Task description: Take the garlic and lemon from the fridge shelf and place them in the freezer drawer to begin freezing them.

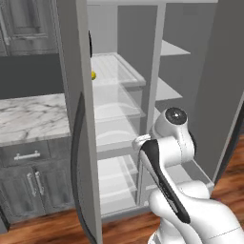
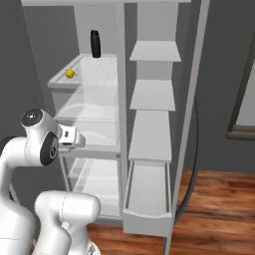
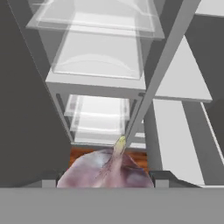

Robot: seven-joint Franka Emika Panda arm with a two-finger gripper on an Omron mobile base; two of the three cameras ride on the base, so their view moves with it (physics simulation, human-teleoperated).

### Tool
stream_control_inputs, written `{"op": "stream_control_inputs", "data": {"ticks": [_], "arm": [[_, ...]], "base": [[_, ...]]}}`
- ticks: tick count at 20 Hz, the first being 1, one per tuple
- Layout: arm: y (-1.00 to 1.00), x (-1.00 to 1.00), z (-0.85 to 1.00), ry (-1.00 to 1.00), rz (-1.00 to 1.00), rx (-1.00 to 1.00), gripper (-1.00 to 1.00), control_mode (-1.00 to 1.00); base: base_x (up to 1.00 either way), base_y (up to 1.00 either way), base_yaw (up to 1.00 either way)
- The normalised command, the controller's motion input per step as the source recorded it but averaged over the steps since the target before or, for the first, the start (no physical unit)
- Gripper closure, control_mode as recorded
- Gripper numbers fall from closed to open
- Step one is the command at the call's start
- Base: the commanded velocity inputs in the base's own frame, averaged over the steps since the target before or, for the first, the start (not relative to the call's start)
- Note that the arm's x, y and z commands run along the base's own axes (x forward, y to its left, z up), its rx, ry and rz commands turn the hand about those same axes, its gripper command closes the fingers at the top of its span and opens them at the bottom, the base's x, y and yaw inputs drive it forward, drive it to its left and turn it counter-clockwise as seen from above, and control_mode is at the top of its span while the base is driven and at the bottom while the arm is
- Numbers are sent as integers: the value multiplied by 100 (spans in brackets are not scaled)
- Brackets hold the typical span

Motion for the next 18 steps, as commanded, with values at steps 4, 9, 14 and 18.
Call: {"op": "stream_control_inputs", "data": {"ticks": [4, 9, 14, 18], "arm": [[0, 0, 0, 0, 0, 0, 100, 100], [0, 0, 0, 0, 0, 0, 100, 100], [-50, 4, -24, 0, -6, 7, 100, -100], [-96, 25, -47, 7, -17, 12, 100, -100]], "base": [[0, -17, -18], [-10, -13, -5], [-7, -16, -1], [0, 0, 0]]}}
